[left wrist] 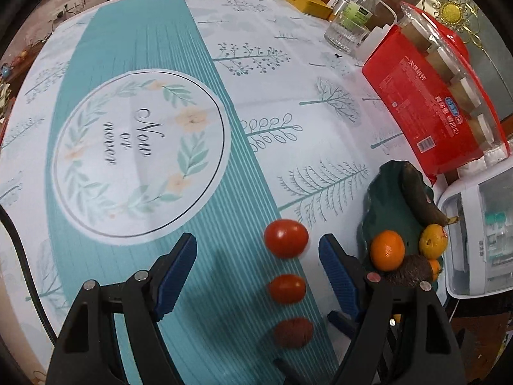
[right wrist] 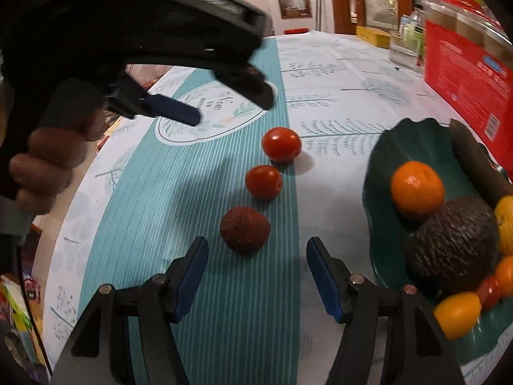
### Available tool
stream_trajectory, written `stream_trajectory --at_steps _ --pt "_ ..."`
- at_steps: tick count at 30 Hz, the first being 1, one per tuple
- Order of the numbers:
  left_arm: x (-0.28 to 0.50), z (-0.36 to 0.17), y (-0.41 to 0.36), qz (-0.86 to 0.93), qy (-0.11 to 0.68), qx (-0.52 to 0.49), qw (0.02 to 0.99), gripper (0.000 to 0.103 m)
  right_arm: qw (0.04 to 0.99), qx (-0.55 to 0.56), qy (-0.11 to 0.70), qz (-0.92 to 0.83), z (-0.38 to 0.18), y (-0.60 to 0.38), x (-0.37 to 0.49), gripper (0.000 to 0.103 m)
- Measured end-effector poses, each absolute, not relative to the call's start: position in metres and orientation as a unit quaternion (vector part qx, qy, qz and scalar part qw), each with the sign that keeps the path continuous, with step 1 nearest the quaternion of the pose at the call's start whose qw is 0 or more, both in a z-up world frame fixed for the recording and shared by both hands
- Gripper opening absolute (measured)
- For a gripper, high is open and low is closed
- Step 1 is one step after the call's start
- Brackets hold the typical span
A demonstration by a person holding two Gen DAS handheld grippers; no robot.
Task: Organize fruits
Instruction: 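Grasp the lychee with the right tool while the left tool grasps a cherry tomato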
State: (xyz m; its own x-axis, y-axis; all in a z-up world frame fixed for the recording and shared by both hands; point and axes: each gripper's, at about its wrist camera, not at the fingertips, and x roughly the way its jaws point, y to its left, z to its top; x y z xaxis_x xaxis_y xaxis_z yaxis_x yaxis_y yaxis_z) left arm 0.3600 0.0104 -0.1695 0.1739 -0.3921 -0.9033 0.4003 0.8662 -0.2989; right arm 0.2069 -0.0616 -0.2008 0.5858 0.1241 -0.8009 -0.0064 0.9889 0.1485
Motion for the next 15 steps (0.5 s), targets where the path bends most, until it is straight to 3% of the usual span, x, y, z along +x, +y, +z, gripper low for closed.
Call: stream_trajectory --at_steps 6,11,15 --pt "0.365 -0.188 -0.003 -0.264 0.595 -0.001 0.759 0.072 0.892 0.039 0.448 0.053 -0.203 -0.056 0.21 0.062" --pt "0.366 -0.2 -0.015 -0.285 0.6 -0.004 0.748 0.054 0.891 0.031 0.448 0.065 -0.204 -0.053 0.212 0.051" --pt "0.364 -0.201 -0.021 -0.3 0.596 -0.005 0.745 0.047 0.892 0.025 0.446 0.07 -0.204 -0.049 0.21 0.042"
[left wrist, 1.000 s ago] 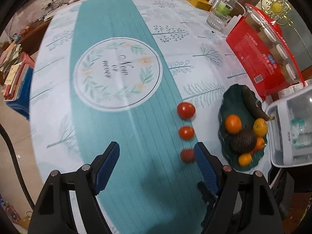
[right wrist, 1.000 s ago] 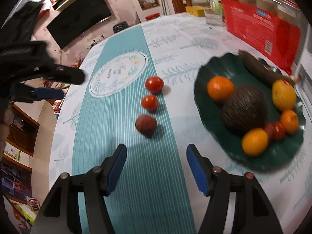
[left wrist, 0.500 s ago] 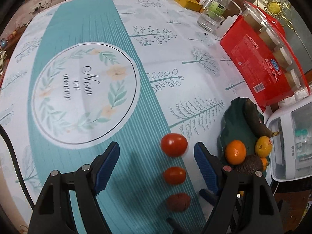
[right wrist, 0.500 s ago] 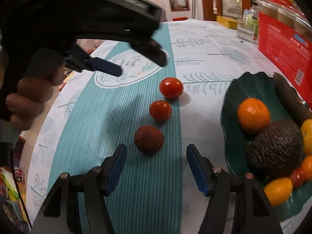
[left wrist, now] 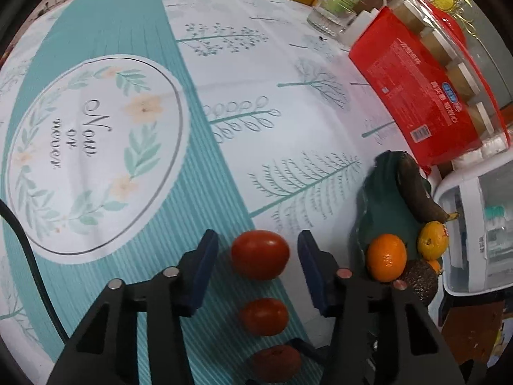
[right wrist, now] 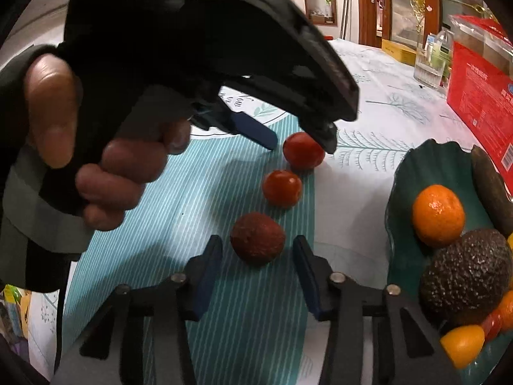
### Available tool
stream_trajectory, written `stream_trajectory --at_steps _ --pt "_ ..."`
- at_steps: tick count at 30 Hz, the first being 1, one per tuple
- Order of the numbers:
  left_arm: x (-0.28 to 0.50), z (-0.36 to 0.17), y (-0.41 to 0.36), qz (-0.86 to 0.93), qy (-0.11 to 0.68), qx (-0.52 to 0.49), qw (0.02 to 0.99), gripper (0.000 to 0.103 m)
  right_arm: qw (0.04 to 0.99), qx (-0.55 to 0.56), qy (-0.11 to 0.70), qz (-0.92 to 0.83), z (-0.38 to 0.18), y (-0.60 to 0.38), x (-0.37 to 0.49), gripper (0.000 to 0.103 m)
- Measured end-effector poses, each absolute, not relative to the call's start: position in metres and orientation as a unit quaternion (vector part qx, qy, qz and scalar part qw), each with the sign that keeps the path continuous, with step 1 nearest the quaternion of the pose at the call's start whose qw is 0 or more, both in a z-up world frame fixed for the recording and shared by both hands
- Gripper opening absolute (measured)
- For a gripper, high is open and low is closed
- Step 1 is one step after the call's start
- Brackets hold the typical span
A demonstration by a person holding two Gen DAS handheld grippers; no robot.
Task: Organize fruits
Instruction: 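Grasp the lychee with the right tool while the left tool grasps a cherry tomato, then carry the lychee and tomato over the green plate and open both tools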
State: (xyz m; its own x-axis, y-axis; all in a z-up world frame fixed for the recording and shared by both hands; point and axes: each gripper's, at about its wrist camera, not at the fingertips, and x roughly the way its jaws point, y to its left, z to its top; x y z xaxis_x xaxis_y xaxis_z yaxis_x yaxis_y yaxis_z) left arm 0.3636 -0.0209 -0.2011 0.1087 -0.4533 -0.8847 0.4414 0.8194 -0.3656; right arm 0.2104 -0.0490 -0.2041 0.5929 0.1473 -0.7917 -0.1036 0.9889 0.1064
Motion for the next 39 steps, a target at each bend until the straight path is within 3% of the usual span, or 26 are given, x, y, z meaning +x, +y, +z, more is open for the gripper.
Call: stream_trajectory --at_steps 4,22,39 --pt "0.36 -0.201 -0.024 -0.305 0.593 0.005 0.745 0.036 0.892 0.021 0.446 0.069 -0.204 -0.047 0.21 0.034" --pt "0.34 -0.159 0.022 -0.273 0.591 -0.017 0.759 0.035 0.881 0.044 0.466 0.065 -0.179 -0.046 0.197 0.033" --pt "0.218 -0.11 0.098 -0.247 0.592 -0.031 0.767 0.035 0.887 0.044 0.46 0.019 -0.144 -0.035 0.115 0.033"
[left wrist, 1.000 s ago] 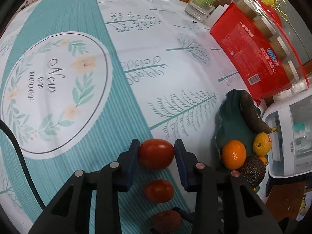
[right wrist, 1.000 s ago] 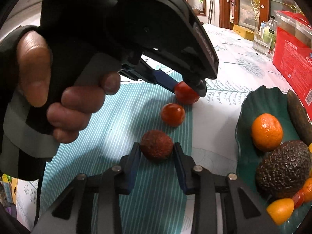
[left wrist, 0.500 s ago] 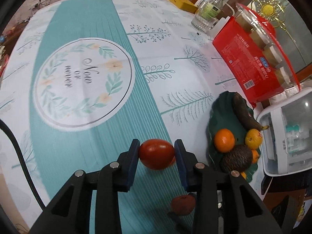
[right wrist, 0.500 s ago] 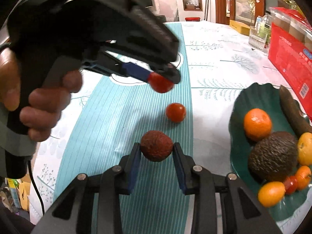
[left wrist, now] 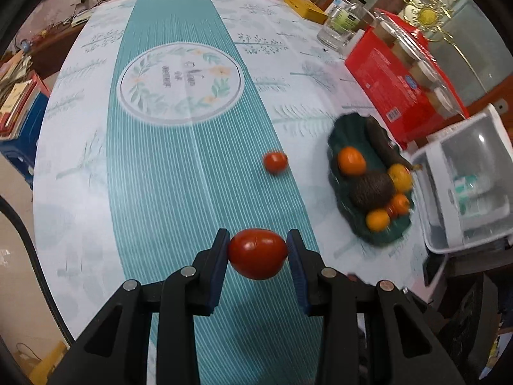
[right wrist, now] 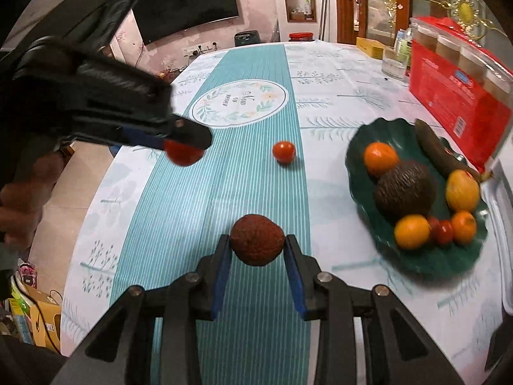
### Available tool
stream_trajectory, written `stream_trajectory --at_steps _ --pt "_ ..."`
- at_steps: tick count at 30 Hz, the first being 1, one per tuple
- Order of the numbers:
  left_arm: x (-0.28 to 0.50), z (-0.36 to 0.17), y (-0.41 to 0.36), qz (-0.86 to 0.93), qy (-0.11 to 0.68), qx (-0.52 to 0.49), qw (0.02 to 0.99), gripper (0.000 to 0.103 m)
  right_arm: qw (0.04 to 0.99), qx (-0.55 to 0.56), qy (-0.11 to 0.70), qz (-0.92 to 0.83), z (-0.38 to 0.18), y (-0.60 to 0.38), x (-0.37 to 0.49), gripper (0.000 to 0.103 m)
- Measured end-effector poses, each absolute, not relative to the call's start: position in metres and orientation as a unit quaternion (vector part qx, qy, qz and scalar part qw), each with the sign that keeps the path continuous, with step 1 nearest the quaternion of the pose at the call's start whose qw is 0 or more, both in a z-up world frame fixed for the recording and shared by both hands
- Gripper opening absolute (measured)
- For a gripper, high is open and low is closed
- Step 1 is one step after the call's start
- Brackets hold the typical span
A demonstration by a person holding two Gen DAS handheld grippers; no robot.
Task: Organize fruits
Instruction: 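Carry the lychee and tomato over the green plate and open both tools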
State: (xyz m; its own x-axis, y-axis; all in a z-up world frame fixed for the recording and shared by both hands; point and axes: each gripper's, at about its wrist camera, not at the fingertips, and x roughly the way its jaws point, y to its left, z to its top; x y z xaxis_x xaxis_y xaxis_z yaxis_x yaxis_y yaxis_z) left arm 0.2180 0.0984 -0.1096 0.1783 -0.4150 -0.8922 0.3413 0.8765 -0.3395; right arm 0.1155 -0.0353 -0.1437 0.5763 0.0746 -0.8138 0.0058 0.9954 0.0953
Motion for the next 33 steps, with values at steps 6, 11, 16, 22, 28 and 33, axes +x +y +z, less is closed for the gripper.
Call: stream_trajectory --at_steps 6,11,16,22,28,33 --pt "0.173 -0.094 0.101 -0.266 0.586 -0.027 0.765 0.035 0.888 0.042 0.457 -0.004 -0.133 -0.035 0.076 0.033" --pt "0.145 -0.078 0.093 -0.275 0.574 -0.024 0.771 0.035 0.889 0.054 0.455 -0.021 -0.127 -0.047 0.051 0.033" --pt "0.123 -0.064 0.074 -0.284 0.563 -0.024 0.776 0.035 0.891 0.062 0.45 -0.023 -0.116 -0.071 0.033 0.033" --pt "0.102 -0.065 0.038 -0.276 0.571 -0.046 0.771 0.035 0.891 0.046 0.452 -0.008 -0.108 -0.11 0.027 0.033" --pt "0.092 -0.073 -0.008 -0.261 0.579 -0.06 0.77 0.035 0.889 0.033 0.457 0.012 -0.104 -0.158 0.03 0.034" --pt "0.093 -0.078 -0.04 -0.242 0.577 -0.076 0.776 0.035 0.888 0.021 0.46 0.024 -0.104 -0.198 0.04 0.034"
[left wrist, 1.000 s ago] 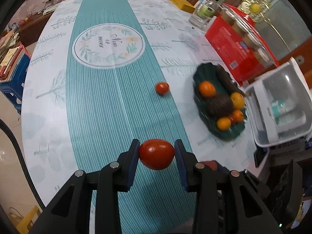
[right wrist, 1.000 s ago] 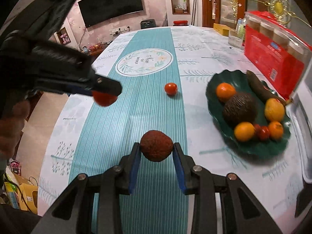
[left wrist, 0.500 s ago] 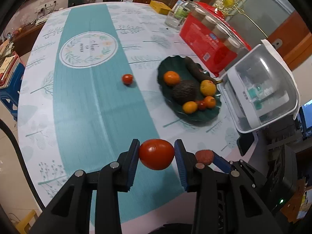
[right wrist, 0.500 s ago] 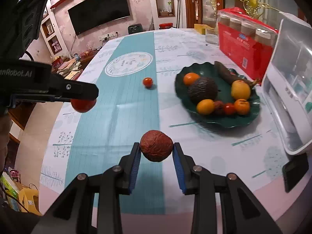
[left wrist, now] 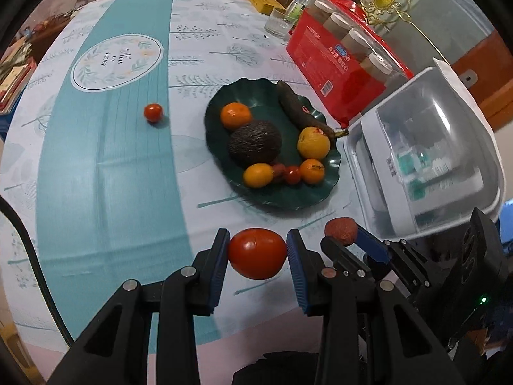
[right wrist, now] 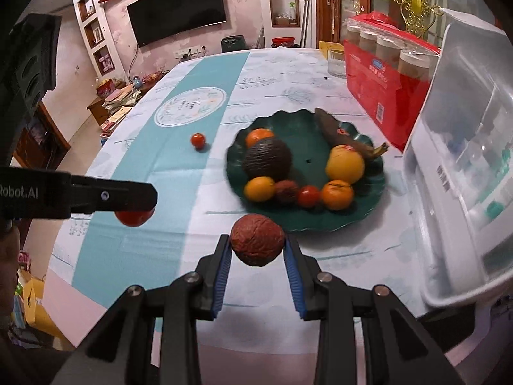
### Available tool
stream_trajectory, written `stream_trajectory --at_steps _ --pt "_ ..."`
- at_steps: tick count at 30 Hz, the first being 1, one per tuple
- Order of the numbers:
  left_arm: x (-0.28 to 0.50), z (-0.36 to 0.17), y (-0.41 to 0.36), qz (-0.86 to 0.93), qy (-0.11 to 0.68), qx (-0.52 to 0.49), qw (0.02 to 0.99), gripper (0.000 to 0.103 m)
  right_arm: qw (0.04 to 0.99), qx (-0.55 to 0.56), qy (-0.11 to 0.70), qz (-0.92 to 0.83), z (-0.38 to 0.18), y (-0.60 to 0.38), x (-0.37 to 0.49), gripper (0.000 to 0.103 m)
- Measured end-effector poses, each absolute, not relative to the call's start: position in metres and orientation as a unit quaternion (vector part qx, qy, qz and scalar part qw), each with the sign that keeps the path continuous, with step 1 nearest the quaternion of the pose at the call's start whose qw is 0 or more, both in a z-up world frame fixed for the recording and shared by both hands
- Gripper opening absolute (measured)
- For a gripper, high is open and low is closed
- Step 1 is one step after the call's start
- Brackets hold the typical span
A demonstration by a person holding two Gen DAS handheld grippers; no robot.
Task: Organize fruits
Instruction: 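Carry the lychee and tomato over the green plate and open both tools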
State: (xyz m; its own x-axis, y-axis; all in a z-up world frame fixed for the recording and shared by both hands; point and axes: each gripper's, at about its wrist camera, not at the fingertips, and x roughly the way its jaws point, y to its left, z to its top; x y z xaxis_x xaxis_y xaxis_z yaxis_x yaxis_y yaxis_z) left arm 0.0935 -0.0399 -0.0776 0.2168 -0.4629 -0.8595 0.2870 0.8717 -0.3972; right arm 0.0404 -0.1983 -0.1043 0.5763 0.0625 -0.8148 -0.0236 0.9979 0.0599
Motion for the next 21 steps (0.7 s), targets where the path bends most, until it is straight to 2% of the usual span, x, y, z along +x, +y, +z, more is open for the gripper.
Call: stream_trajectory --at_steps 14,21 --pt "0.126 -0.102 -0.095 -0.209 0.578 -0.107 0.781 0.035 0.891 -0.023 0.452 0.024 -0.116 -0.256 0.081 0.034" --pt "0.146 -0.133 -0.116 -0.211 0.609 -0.113 0.756 0.035 0.884 -0.016 0.468 0.017 -0.135 -0.271 0.102 0.034"
